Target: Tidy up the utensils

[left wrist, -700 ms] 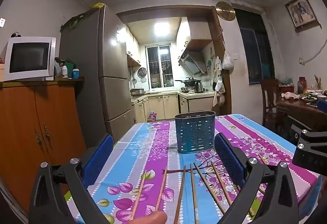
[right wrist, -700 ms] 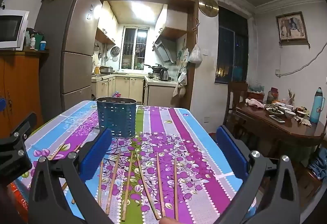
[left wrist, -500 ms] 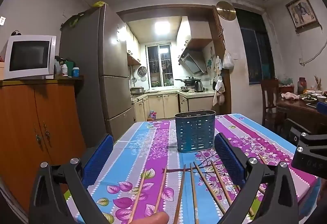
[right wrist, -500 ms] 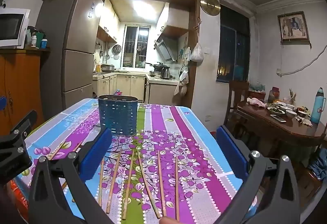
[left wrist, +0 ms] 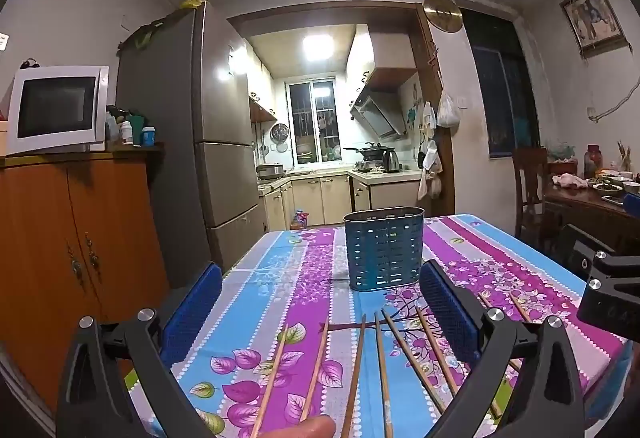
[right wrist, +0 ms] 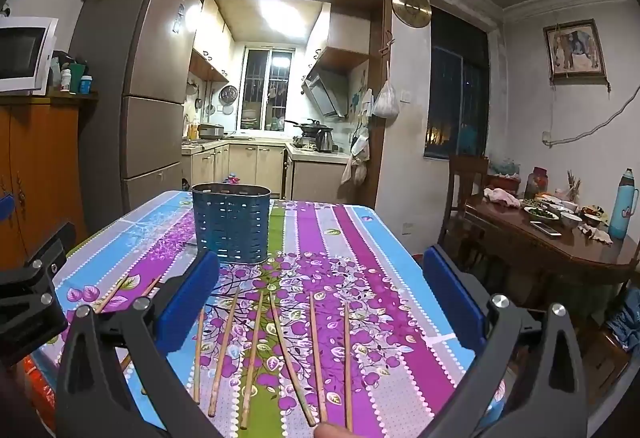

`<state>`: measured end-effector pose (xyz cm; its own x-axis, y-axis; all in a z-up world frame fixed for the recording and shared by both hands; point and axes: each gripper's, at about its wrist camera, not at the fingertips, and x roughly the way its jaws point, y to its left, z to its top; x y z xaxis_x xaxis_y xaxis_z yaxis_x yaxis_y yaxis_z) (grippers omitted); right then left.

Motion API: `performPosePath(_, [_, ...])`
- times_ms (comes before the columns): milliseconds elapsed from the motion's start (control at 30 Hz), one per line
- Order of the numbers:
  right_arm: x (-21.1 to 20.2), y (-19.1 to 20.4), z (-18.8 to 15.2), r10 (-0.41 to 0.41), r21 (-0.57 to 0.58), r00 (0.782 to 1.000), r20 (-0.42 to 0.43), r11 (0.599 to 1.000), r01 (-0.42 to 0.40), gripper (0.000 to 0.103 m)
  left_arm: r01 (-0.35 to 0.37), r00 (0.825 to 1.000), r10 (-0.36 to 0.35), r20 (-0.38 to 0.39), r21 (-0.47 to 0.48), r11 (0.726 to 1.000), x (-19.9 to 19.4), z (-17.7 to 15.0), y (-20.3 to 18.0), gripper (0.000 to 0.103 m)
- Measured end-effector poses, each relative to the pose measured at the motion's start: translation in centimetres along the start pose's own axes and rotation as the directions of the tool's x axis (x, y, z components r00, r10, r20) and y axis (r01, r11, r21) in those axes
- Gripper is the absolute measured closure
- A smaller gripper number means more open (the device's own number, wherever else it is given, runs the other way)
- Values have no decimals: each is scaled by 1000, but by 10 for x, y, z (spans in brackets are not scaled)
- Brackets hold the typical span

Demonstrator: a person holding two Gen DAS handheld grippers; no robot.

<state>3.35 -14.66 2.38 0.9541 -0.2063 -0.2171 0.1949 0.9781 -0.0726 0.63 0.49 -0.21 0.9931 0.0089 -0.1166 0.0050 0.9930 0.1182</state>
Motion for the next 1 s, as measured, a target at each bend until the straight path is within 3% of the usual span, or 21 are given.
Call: performPosePath(1000, [2,1,-2,5,-9,1000,-12,1000,-5,5,-3,1000,3,-12,5,1000,5,-8,1,4])
